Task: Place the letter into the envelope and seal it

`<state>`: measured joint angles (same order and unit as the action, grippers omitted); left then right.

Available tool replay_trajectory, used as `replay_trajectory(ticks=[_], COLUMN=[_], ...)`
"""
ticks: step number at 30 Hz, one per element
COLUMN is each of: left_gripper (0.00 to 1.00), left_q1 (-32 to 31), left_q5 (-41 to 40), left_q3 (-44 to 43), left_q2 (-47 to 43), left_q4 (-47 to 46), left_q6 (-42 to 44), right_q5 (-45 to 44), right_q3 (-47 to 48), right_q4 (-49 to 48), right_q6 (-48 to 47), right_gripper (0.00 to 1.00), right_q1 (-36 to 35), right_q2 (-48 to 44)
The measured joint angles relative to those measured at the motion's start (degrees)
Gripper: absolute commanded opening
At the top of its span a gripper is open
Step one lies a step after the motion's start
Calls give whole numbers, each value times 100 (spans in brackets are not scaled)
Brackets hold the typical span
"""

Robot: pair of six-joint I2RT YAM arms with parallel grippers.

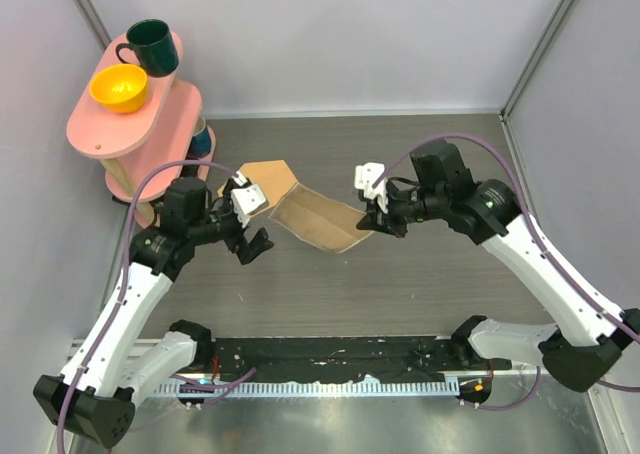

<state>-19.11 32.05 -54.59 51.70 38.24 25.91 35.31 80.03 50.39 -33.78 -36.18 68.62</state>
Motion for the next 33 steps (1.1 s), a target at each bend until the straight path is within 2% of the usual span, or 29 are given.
replay_trajectory(ticks=[7,8,10,11,13,14,19,22,23,24,26,27,28,29,31,33], left_gripper=[97,90,82,75,69,63,48,31,18,12,0,0,0,0,0,0], left_q1=[0,0,-2,-2,-4,-4,-4,-4,-4,-4,-4,-4,-4,-4,-4,-4], left_q5=[739,866,1169,1287,1467,1537,1731,1838,1871,1895,1919,1921,1917,1912,1895,1886], left_q3=[4,7,17,22,24,31,98,184,203,212,221,221,223,225,225,225], left_q2=[-166,-190,-264,-289,-302,-297,-254,-251,-247,-240,-225,-221,-219,-216,-216,-216], left_q4=[-144,-160,-225,-260,-297,-317,-520,-789,-894,-953,-1176,-1285,-1386,-1502,-1722,-1904], left_q6=[214,245,273,258,229,201,-195,-627,-778,-881,-1228,-1370,-1508,-1635,-1875,-2083], right_q5=[-509,-575,-684,-721,-807,-855,-1067,-1128,-1134,-1145,-1156,-1163,-1163,-1158,-1128,-1080], right_q3=[76,107,162,186,254,289,321,326,328,330,332,332,332,332,332,275], right_q4=[350,367,367,369,367,363,225,142,120,98,70,68,72,79,129,151], right_q6=[-348,-363,-363,-363,-361,-358,-310,-243,-227,-208,-184,-166,-138,-105,-28,44], right_gripper=[1,1,1,1,1,1,1,1,1,1,18,32,57,65,72,74], right_q1=[-643,-710,-820,-848,-892,-914,-938,-942,-944,-946,-946,-949,-949,-949,-953,-962], right_q2=[-535,-549,-551,-551,-551,-551,-603,-654,-669,-693,-741,-769,-791,-817,-857,-914])
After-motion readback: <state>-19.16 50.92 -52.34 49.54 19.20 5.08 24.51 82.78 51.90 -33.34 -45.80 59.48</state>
